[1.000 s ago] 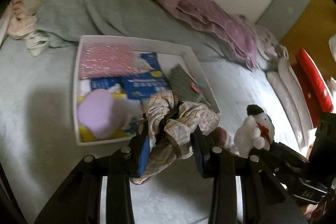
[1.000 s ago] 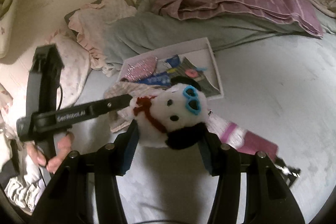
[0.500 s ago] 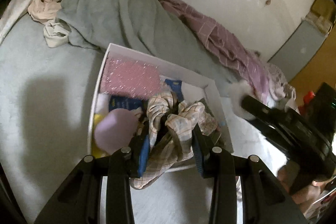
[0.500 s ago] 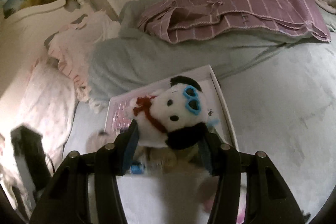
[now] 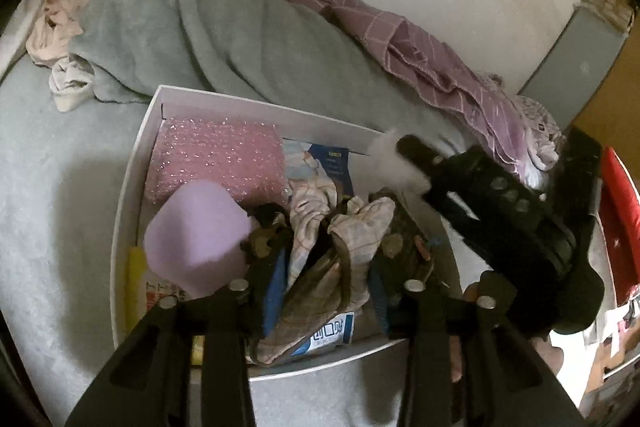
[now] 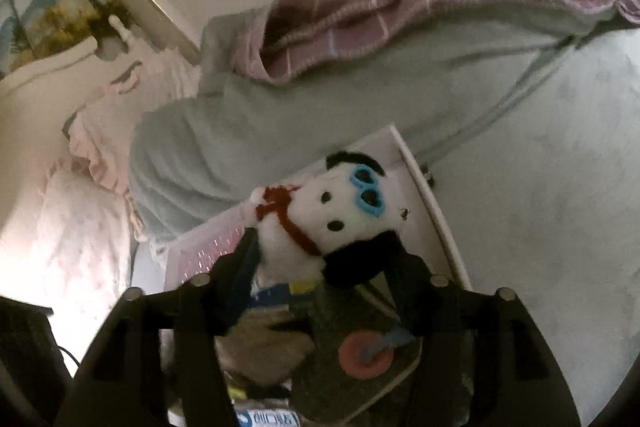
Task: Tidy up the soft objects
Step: 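Open both tools to drop the cloth and plush toy into the box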
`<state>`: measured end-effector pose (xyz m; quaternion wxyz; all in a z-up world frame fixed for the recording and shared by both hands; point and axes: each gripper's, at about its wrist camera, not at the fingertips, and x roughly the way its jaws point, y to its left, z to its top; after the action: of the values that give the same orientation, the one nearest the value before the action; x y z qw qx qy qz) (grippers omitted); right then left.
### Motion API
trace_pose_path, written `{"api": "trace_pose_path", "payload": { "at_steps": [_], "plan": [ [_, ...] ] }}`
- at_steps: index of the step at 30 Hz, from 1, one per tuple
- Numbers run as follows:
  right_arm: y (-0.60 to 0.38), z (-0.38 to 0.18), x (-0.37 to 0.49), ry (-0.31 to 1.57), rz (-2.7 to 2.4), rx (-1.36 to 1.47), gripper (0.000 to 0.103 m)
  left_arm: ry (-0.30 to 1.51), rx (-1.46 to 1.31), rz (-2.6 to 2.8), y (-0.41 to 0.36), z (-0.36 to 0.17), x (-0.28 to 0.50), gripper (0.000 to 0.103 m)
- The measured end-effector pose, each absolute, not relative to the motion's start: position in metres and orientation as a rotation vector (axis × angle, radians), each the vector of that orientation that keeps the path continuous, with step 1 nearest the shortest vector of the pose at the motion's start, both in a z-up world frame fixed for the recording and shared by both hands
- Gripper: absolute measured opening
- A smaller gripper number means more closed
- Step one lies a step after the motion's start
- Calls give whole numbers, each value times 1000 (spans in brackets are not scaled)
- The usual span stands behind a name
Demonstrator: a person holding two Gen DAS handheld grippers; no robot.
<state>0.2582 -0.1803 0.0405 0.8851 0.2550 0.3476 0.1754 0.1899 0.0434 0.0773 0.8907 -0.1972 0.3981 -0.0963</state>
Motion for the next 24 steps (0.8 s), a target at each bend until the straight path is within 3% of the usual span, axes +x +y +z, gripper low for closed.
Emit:
{"api": "trace_pose_path", "payload": {
  "at_steps": [2,4,14,24],
  "plan": [
    [-183,48,250,668,353,526,90,826,-442,-205,46,80,188,63],
    [-186,55,243,633,359,534,94,812,-459,-203,48,83,185,68],
    [-182,77,210,738,401,425,94,745,-295,-98,32,105,142,71],
    [-175,108,149,835,425,202,94,732,91,205,5,136,100,71]
  ]
}}
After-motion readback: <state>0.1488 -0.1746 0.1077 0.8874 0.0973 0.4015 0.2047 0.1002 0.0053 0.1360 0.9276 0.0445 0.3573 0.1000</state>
